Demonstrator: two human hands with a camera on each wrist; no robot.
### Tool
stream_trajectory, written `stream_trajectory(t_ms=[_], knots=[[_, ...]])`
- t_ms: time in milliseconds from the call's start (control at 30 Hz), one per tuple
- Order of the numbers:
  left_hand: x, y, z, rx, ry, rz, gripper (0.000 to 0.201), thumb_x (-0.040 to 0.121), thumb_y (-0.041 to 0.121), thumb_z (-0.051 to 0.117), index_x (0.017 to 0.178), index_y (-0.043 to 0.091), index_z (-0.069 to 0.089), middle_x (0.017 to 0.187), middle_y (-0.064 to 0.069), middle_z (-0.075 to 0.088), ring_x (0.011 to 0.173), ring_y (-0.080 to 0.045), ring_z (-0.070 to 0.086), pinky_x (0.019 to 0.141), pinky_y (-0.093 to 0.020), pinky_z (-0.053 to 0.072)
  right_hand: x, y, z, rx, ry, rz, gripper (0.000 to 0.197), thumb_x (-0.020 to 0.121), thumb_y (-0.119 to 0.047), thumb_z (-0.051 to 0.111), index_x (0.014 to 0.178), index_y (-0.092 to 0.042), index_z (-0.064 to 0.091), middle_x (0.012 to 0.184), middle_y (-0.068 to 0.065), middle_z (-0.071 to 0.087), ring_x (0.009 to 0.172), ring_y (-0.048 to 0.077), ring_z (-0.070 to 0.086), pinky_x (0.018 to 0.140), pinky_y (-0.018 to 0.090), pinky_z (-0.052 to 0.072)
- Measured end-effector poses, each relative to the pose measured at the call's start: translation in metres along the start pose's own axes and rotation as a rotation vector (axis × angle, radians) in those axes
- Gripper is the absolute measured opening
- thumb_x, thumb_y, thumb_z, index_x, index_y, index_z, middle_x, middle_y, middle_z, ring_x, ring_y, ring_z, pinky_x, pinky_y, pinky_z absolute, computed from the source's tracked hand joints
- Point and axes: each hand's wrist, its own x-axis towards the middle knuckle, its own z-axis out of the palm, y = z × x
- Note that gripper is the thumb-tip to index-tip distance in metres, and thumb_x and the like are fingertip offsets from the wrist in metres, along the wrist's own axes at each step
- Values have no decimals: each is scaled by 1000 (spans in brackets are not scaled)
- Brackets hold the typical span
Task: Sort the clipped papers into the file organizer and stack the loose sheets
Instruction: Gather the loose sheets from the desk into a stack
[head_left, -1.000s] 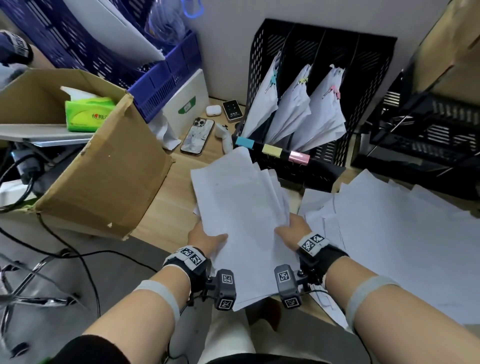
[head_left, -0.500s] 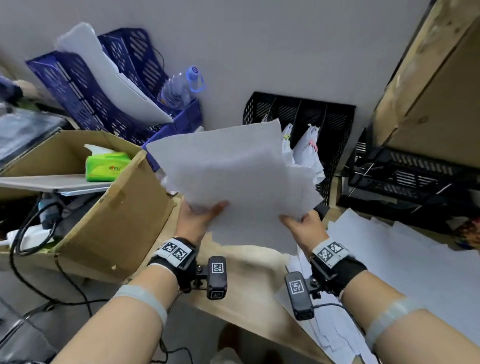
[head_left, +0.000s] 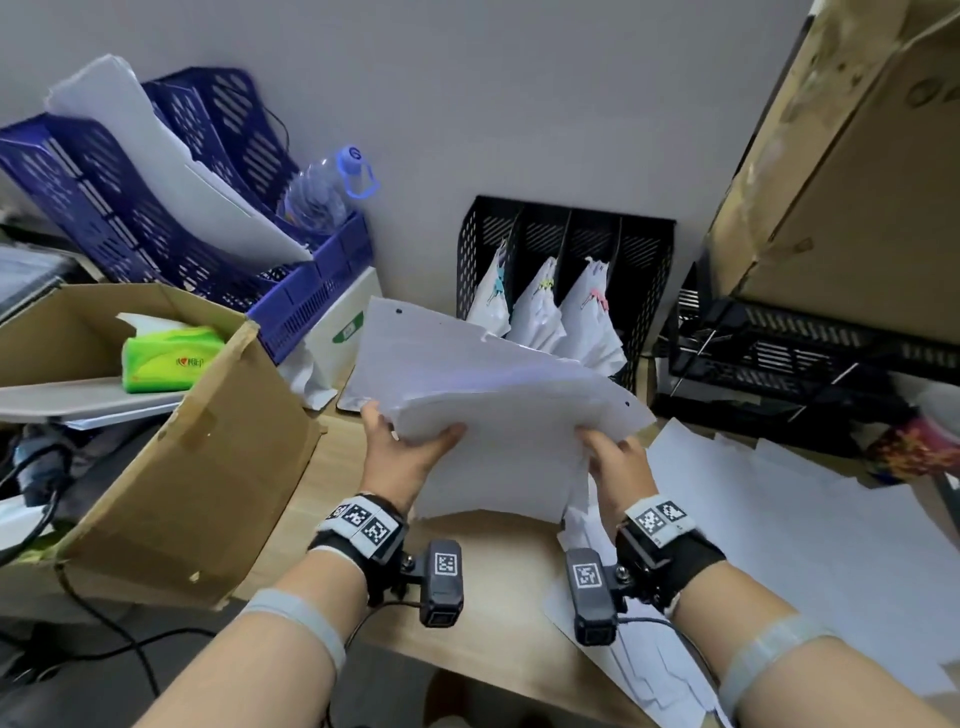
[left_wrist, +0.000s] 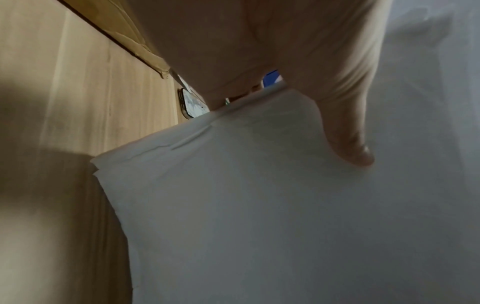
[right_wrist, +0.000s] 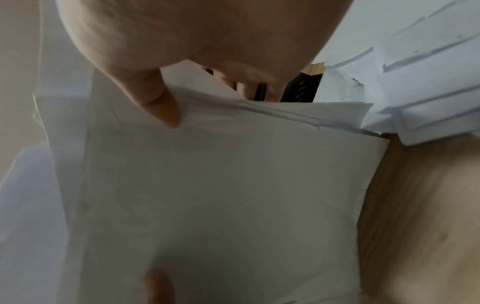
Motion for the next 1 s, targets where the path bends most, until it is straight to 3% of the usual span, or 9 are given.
stream_trajectory(t_ms=[167, 233, 333, 433, 500, 600, 700, 867, 1000], knots=[[12, -17, -9, -89, 53, -160, 110, 52, 31, 96, 138, 17, 31, 119, -10, 67, 102, -20, 70, 85, -40, 57, 2, 5, -2, 289, -45, 177, 38, 101, -44, 42, 111, -19, 68, 110, 3, 75, 102, 17, 70, 93, 37, 51], [9, -20, -10, -115, -3, -199, 87, 64, 17, 93, 135, 10, 43, 117, -15, 71, 98, -21, 72, 80, -38, 58, 3, 12, -2, 348, -23, 200, 30, 101, -36, 46, 102, -17, 69, 99, 1, 77, 95, 19, 70, 88, 34, 52], [6, -23, -9, -122, -105, -242, 52, 62, 15, 92, 110, 10, 71, 109, -15, 75, 101, -29, 72, 87, -42, 58, 0, 16, -2, 350, 56, 242, 36, 95, -1, 51, 64, -17, 57, 63, 0, 67, 66, 19, 63, 58, 26, 53], [6, -26, -6, -87, -116, -244, 47, 61, 25, 90, 103, 12, 73, 107, -13, 77, 107, -36, 69, 92, -44, 56, 1, 20, -11, 178, 107, 263, 19, 77, 0, 60, 91, -9, 69, 84, 8, 72, 78, 23, 66, 76, 37, 57], [6, -23, -3, -60, -113, -209, 38, 68, 24, 84, 104, 18, 72, 105, -9, 77, 104, -31, 71, 91, -43, 56, 5, 12, -21, 36, 159, 125, 40, 74, -6, 66, 113, -15, 66, 98, 2, 72, 90, 18, 66, 85, 35, 55], [7, -21, 3, -15, -134, -152, 33, 71, 26, 82, 103, 25, 74, 104, -6, 78, 104, -30, 71, 92, -47, 57, 9, -19, -31, -276, 190, -189, 22, 82, -8, 64, 97, -24, 65, 91, -7, 67, 84, 9, 61, 71, 18, 48], [6, -19, 6, -19, -133, -137, 40, 66, 31, 85, 104, 28, 74, 107, -8, 77, 105, -33, 70, 93, -50, 56, 18, -30, -35, -571, 117, -347, 10, 83, -13, 61, 81, -22, 65, 78, -7, 67, 75, 11, 60, 66, 23, 47], [4, -15, 8, -14, -173, -140, 36, 67, 22, 85, 102, 18, 76, 106, -17, 76, 94, -28, 70, 92, -58, 53, 26, -4, -40, -510, 135, -208, 12, 91, -11, 52, 80, -15, 54, 74, -2, 53, 66, 15, 46, 61, 27, 39], [2, -17, 7, -22, -166, -159, 58, 62, 28, 91, 114, 11, 72, 110, -15, 75, 110, -39, 68, 96, -58, 53, 23, 25, -39, -493, 98, -69, 22, 95, -11, 50, 74, -19, 45, 71, 1, 41, 65, 18, 38, 60, 31, 33]])
